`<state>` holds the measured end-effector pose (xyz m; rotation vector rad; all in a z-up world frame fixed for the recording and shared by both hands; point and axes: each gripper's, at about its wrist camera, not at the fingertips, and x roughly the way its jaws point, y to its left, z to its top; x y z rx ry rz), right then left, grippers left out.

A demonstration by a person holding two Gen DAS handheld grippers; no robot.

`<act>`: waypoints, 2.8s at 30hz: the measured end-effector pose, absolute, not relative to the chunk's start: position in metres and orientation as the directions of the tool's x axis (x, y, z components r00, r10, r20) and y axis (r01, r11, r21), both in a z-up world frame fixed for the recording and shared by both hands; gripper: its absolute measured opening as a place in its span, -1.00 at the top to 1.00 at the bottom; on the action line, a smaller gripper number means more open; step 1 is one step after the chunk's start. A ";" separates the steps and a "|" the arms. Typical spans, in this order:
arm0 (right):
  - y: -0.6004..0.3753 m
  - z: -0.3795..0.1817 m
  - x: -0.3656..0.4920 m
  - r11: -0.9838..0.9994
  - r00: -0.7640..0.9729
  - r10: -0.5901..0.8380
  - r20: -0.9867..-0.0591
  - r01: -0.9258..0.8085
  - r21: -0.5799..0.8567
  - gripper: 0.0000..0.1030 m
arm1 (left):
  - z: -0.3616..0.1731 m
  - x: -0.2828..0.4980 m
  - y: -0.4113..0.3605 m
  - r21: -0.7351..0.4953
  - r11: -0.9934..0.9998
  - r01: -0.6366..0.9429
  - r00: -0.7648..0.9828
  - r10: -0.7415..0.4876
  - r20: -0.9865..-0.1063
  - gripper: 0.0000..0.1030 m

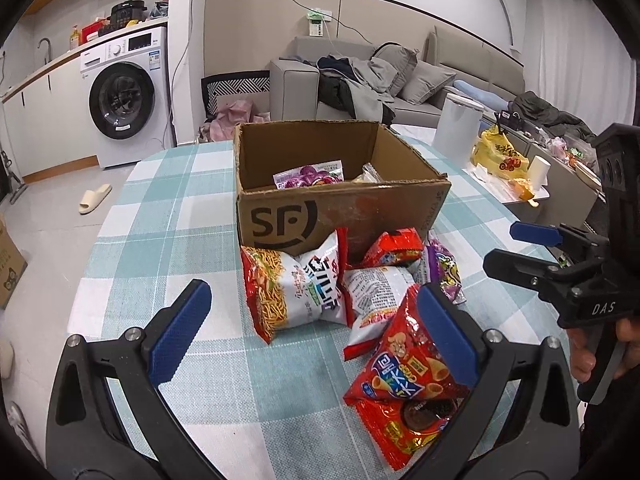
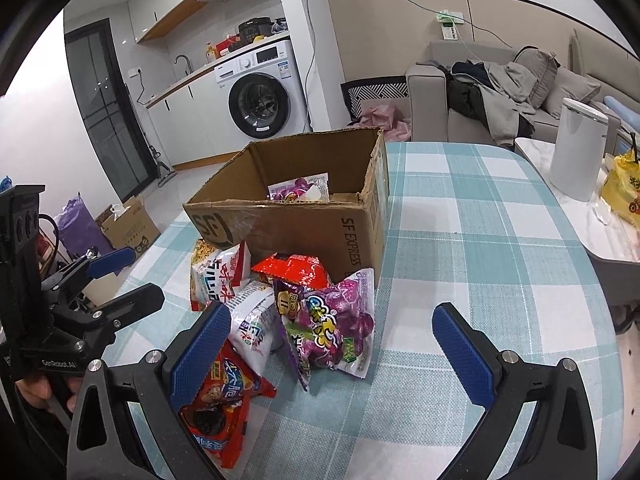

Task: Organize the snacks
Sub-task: 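Move both grippers back down toward the snack pile in front of the box, then grasp the red cone-snack bag with left gripper while right grasps purple grape candy bag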

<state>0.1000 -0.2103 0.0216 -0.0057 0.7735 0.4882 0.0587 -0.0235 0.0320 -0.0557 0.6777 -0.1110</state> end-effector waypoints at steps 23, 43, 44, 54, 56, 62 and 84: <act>-0.192 0.002 0.101 0.882 0.584 0.382 -0.717 -0.462 0.094 -0.99 | 0.011 0.047 -0.056 -0.083 0.977 0.196 0.709 -0.200 -0.676 -0.99; -0.197 -0.027 0.120 0.891 0.530 0.381 -0.757 -0.429 0.148 -0.99 | 0.000 0.045 -0.071 -0.100 0.954 0.282 0.648 -0.267 -0.713 -0.99; -0.198 -0.030 0.122 0.894 0.525 0.379 -0.762 -0.422 0.154 -0.99 | -0.002 0.045 -0.071 -0.100 0.955 0.280 0.644 -0.264 -0.717 -0.99; -0.200 -0.045 0.130 0.892 0.496 0.400 -0.771 -0.403 0.203 -0.95 | -0.013 0.050 -0.072 -0.101 0.958 0.268 0.624 -0.253 -0.739 -0.99; -0.199 -0.046 0.131 0.889 0.490 0.408 -0.771 -0.405 0.213 -0.86 | -0.015 0.051 -0.073 -0.109 0.957 0.269 0.619 -0.258 -0.742 -0.99; -0.196 -0.050 0.134 0.881 0.475 0.427 -0.770 -0.411 0.235 -0.68 | -0.018 0.055 -0.069 -0.139 0.954 0.264 0.612 -0.277 -0.741 -0.93; -0.195 -0.043 0.135 0.856 0.489 0.488 -0.723 -0.432 0.285 -0.06 | -0.019 0.053 -0.071 -0.176 0.938 0.299 0.615 -0.330 -0.716 0.18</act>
